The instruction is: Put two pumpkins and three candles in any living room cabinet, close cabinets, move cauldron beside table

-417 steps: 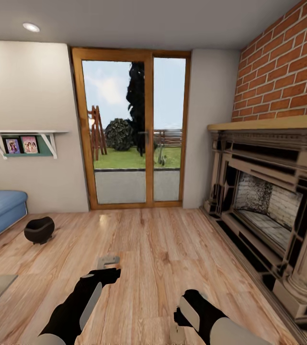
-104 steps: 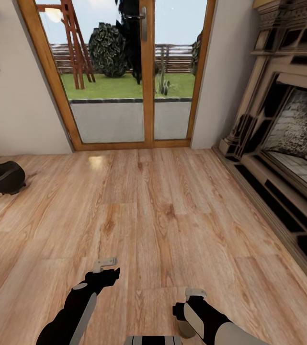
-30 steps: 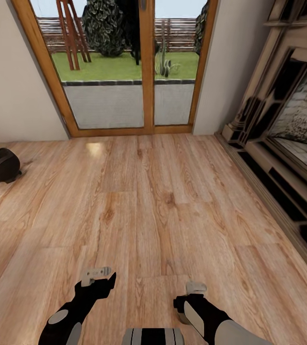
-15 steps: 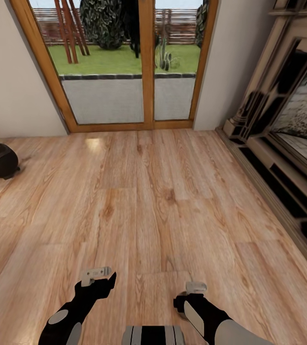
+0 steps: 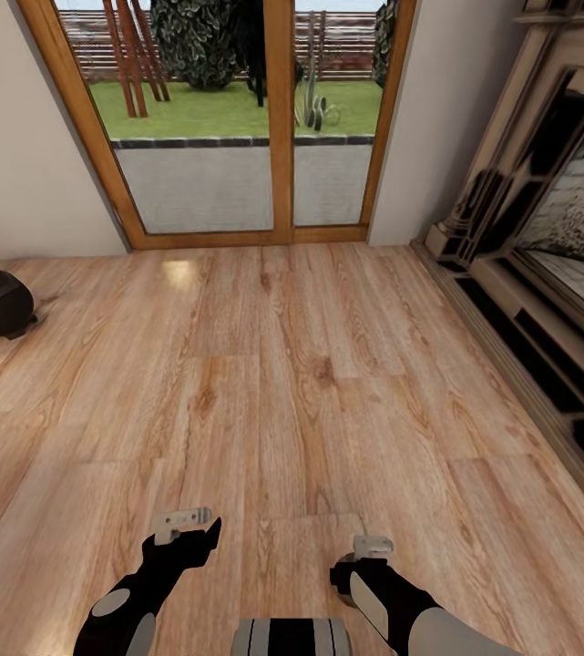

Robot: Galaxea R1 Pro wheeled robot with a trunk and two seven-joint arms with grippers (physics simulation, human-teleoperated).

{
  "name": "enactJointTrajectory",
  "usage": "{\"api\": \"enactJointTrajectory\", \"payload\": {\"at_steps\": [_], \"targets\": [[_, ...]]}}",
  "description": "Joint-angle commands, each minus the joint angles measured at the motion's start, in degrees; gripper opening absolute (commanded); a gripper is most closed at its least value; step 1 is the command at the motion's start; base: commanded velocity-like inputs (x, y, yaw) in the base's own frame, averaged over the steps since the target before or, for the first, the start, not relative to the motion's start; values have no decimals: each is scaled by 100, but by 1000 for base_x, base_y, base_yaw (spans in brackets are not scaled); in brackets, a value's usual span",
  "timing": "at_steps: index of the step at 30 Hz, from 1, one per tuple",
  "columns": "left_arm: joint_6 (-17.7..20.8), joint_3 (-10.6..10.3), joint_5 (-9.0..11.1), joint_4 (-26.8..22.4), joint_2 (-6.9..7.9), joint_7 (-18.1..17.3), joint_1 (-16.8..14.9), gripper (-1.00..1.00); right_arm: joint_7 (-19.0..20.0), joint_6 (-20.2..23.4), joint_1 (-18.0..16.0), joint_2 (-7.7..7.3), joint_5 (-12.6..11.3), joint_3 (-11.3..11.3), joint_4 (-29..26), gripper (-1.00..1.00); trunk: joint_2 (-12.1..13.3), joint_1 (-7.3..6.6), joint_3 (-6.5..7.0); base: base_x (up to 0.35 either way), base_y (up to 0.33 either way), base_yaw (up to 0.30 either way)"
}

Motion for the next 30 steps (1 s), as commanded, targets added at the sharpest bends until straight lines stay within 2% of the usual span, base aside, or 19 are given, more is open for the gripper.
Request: {"api": "enactJointTrajectory", "payload": {"at_steps": [1,2,30], "targets": [[25,-7,61,-7,2,52,-2,100,-40,31,-2,-4,-44,48,-11,100,-2,-1,-4,0,0,0],[25,-7,61,-7,1,53,-2,100,-40,31,-2,-4,-44,48,-11,-100,-2,-1,-4,0,0,0],[25,-11,61,-7,-1,49,-2,100,-40,6,-2,-12,-44,51,-11,-100,-2,-1,-4,0,0,0]]}}
